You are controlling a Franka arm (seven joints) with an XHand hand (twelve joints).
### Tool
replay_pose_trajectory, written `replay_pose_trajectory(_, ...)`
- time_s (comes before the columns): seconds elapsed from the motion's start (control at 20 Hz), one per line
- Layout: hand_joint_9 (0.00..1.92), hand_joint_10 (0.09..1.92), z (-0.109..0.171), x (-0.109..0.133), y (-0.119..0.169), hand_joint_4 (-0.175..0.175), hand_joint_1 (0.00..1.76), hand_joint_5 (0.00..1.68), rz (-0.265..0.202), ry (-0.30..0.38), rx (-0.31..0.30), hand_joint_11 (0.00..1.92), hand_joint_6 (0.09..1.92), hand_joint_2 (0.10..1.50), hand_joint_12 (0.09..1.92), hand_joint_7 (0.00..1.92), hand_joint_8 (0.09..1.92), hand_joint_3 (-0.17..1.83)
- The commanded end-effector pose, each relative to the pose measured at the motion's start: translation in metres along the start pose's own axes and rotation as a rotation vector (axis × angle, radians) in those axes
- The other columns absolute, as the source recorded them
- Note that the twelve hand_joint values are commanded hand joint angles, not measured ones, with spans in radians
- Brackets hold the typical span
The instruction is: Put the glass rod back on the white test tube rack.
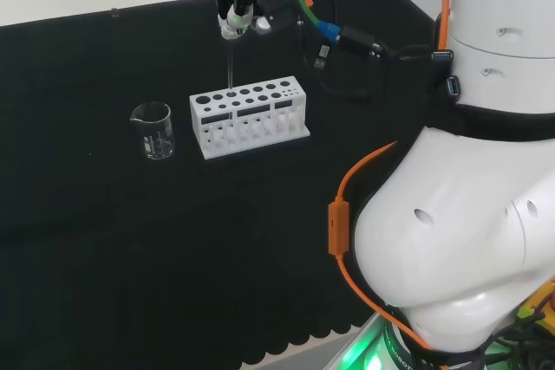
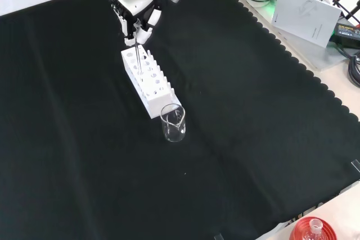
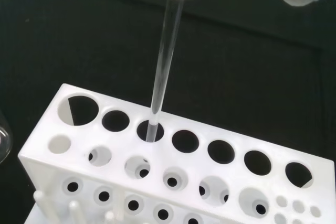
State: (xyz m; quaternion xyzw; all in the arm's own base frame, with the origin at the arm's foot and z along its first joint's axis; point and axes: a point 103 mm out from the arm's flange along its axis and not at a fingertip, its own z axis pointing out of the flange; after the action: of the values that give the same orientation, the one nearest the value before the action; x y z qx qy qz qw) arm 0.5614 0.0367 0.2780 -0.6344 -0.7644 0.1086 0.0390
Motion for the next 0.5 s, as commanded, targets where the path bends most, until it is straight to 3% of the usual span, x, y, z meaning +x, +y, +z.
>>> replay_pose_trajectory(0.05,1.72,0.24,0.0026,0.0041,0.0024,-0.175,1.33,1.41,-0.014,-0.022,0.018,1.65,0.13,1.02,0.42,1.64,0.09,-0.17)
replay_pose_trajectory(0.5,1.72,0.24,-0.0052,0.003,0.0043,-0.175,1.33,1.41,-0.033,-0.063,0.029,1.65,0.13,1.02,0.42,1.64,0.09,-0.17)
